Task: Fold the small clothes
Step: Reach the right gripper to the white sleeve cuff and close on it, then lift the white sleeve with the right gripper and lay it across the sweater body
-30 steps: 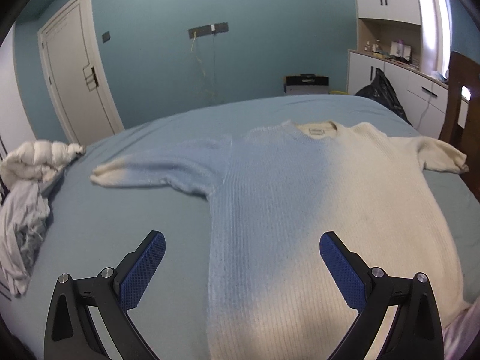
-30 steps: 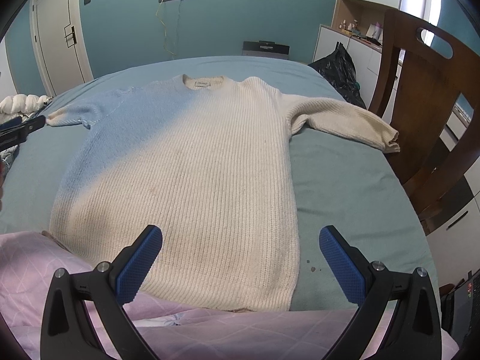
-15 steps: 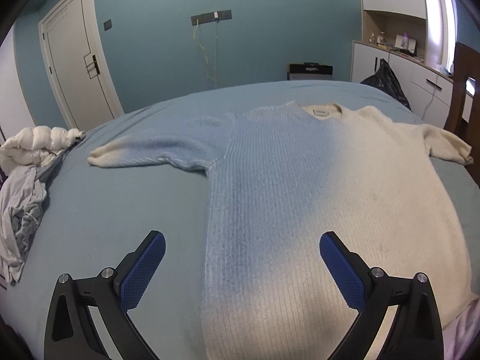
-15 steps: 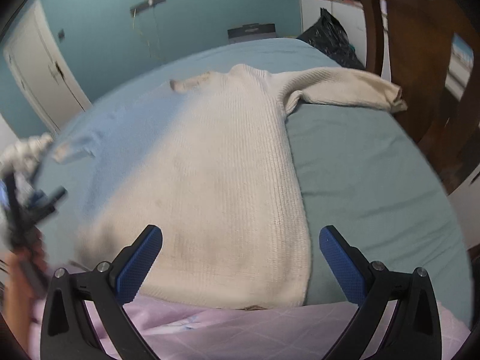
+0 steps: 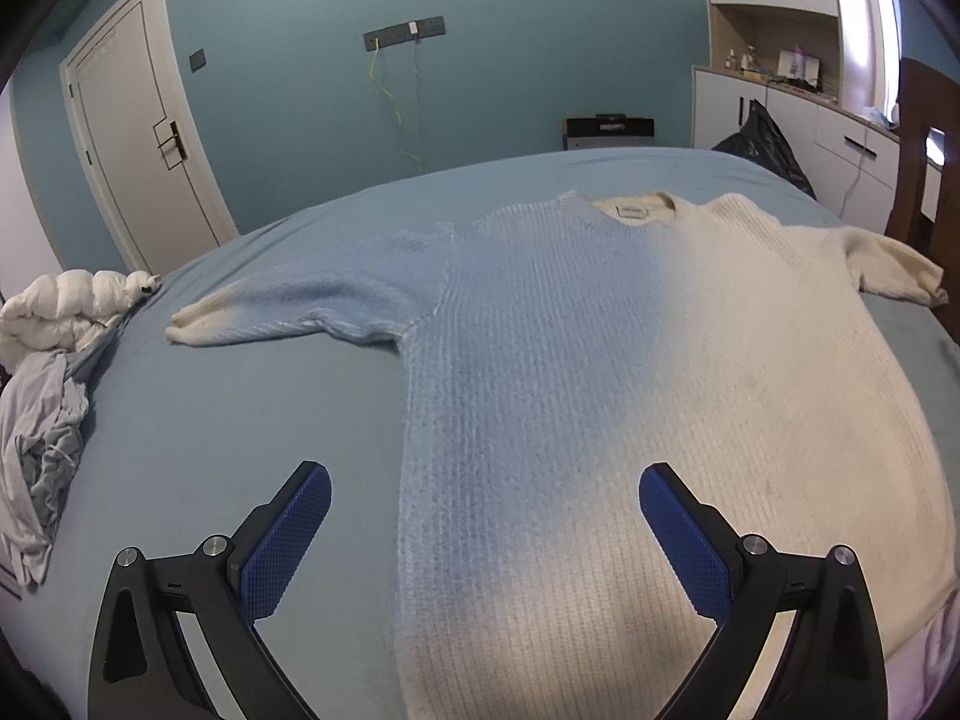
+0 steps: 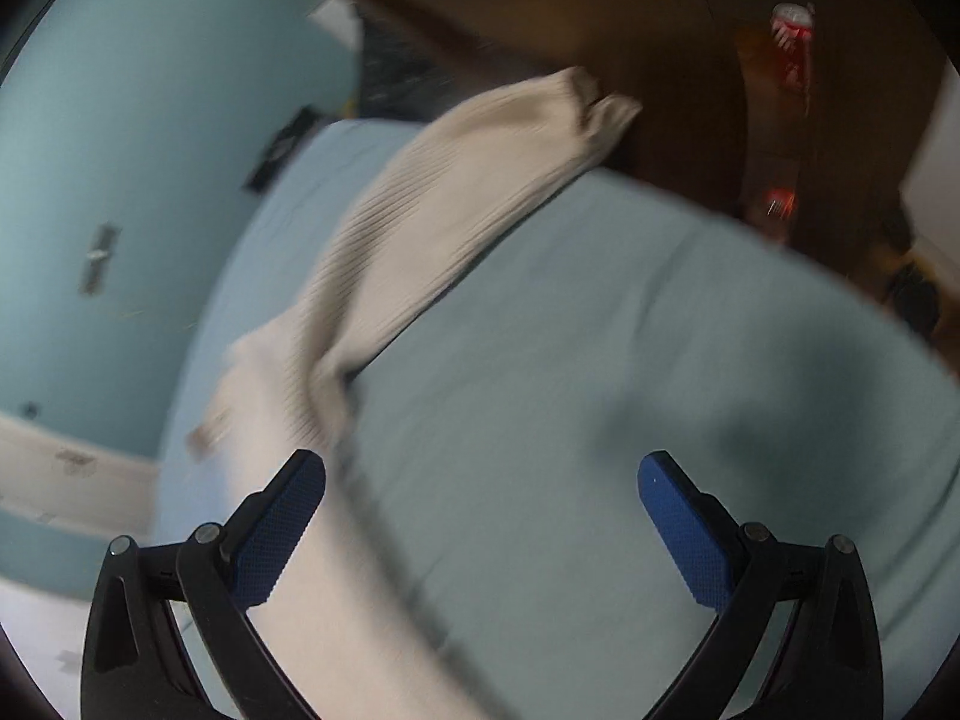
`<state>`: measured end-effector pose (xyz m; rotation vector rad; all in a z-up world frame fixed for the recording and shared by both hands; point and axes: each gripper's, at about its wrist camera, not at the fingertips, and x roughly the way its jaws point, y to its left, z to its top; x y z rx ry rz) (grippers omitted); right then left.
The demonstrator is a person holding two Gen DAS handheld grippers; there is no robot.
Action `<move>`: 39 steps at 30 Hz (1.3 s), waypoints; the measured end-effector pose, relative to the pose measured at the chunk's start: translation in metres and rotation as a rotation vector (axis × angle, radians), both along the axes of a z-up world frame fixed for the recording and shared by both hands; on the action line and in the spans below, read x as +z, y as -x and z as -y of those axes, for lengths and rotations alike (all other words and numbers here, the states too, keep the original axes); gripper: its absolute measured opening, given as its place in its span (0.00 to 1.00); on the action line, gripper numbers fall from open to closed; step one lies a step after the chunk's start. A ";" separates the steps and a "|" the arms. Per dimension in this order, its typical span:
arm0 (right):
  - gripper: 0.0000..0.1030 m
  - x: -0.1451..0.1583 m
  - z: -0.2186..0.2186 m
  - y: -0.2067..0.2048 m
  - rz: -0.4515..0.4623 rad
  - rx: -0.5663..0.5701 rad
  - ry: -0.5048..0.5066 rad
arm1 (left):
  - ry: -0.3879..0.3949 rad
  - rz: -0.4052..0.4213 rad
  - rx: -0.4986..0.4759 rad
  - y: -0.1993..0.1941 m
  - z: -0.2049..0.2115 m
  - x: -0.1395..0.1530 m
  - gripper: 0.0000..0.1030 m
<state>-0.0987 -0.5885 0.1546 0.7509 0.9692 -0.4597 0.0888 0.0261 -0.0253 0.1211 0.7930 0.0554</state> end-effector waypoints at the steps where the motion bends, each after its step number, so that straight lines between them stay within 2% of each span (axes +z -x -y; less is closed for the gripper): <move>1: 0.99 -0.002 0.005 -0.011 -0.016 -0.014 0.027 | -0.001 -0.007 -0.002 -0.002 0.001 -0.002 1.00; 6: 0.99 -0.020 0.028 -0.072 -0.059 -0.050 0.124 | -0.032 -0.037 -0.005 -0.014 0.012 -0.013 1.00; 10: 0.99 -0.029 0.035 -0.113 -0.059 -0.065 0.177 | -0.037 -0.121 -0.005 -0.028 0.018 -0.029 1.00; 13: 0.99 -0.042 0.031 -0.142 -0.123 -0.061 0.309 | -0.059 -0.161 0.006 -0.033 0.021 -0.042 1.00; 20: 0.97 -0.055 0.046 -0.167 -0.100 -0.115 0.415 | -0.072 -0.216 0.036 -0.044 0.021 -0.058 1.00; 22: 0.80 -0.060 0.051 -0.175 -0.137 -0.102 0.426 | -0.074 -0.227 0.040 -0.044 0.019 -0.060 1.00; 25: 0.72 -0.058 0.061 -0.177 -0.129 -0.098 0.416 | -0.076 -0.237 0.044 -0.044 0.019 -0.062 1.00; 26: 0.56 -0.056 0.064 -0.178 -0.128 -0.098 0.415 | -0.076 -0.236 0.044 -0.044 0.019 -0.062 1.00; 27: 0.34 -0.054 0.066 -0.178 -0.126 -0.093 0.418 | -0.078 -0.233 0.044 -0.043 0.019 -0.062 1.00; 28: 0.25 -0.050 0.066 -0.178 -0.133 -0.085 0.434 | -0.083 -0.229 0.046 -0.043 0.019 -0.061 1.00; 29: 0.09 -0.046 0.065 -0.179 -0.144 -0.077 0.454 | -0.090 -0.220 0.048 -0.043 0.019 -0.060 1.00; 30: 0.05 -0.042 0.064 -0.178 -0.160 -0.069 0.485 | -0.098 -0.214 0.048 -0.043 0.019 -0.058 1.00; 32: 0.05 -0.031 0.060 -0.173 -0.159 -0.038 0.519 | -0.113 -0.198 0.059 -0.043 0.017 -0.055 1.00; 36: 0.04 0.008 0.045 -0.147 -0.062 -0.003 0.561 | -0.105 -0.166 0.074 -0.039 0.011 -0.048 1.00; 39: 0.03 0.038 0.031 -0.128 -0.025 0.030 0.612 | -0.099 -0.142 0.081 -0.034 0.007 -0.042 1.00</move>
